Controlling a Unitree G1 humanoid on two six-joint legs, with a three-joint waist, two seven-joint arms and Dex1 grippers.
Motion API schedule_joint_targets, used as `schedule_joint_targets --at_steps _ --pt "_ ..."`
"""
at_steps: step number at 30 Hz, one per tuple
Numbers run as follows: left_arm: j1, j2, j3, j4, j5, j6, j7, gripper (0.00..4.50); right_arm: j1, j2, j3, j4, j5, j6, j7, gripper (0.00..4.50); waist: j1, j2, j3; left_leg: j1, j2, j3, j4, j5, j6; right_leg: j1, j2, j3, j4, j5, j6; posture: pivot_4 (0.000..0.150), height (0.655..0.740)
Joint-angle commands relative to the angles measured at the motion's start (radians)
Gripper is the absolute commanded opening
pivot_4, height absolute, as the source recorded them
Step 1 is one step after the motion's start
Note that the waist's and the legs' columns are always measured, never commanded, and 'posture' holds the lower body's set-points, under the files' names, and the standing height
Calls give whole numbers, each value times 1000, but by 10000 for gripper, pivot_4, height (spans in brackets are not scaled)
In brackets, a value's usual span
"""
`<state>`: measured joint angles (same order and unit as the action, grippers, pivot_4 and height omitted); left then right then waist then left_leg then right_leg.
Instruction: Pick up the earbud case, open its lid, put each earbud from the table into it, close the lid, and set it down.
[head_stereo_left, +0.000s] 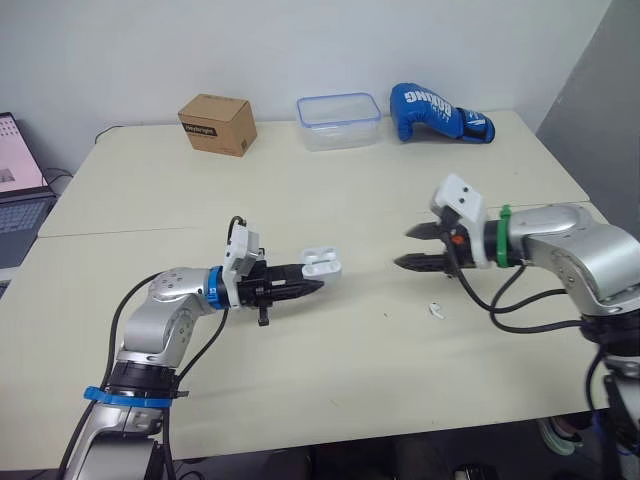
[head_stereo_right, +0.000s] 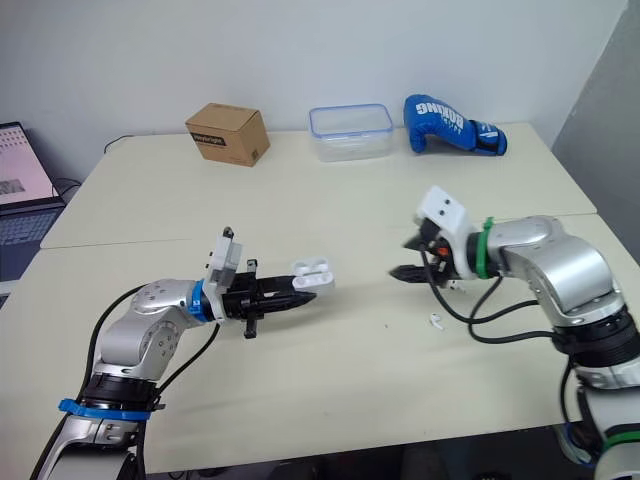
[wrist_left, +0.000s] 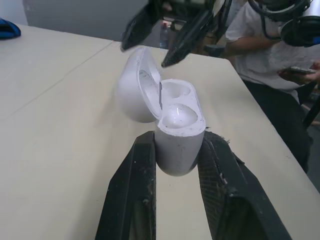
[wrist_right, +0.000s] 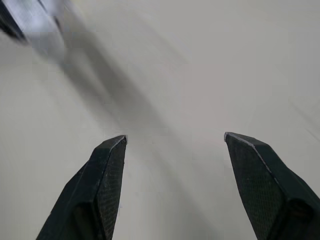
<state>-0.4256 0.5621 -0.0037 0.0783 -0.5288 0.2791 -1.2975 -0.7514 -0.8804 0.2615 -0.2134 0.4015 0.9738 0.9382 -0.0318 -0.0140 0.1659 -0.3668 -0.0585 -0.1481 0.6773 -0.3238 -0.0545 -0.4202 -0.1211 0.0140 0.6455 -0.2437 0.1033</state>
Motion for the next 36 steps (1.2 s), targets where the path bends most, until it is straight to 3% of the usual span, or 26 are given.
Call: schedule_joint_targets --at_steps 1,18,30,35,36 --pt "-3 3 16 -36 -7 -14 4 8117 57 -44 14 -62 -21 -26 36 32275 0 0 0 0 0 0 0 0 0 0 0 0 0 0 0 1500 7307" --pt "2 14 18 -26 -8 -23 -28 8117 274 -6 40 -239 -92 135 -156 32275 3 0 0 0 0 0 0 0 0 0 0 0 0 0 0 1500 7307" --pt "-3 12 15 -33 -10 -18 -37 8117 305 33 54 -213 -129 150 -225 32275 2 -1 0 1 0 0 0 0 0 1 0 0 0 0 0 1500 7307" --pt "-5 13 14 -41 -12 -10 -33 8117 303 28 60 -199 -143 145 -232 20743 2 -1 -1 1 0 0 1 0 0 1 0 0 0 0 0 1500 7307" --pt "-5 13 14 -42 -12 -9 -32 8117 303 25 61 -198 -144 144 -232 20743 2 -1 -1 1 0 0 1 0 0 2 0 0 0 0 0 1500 7307"
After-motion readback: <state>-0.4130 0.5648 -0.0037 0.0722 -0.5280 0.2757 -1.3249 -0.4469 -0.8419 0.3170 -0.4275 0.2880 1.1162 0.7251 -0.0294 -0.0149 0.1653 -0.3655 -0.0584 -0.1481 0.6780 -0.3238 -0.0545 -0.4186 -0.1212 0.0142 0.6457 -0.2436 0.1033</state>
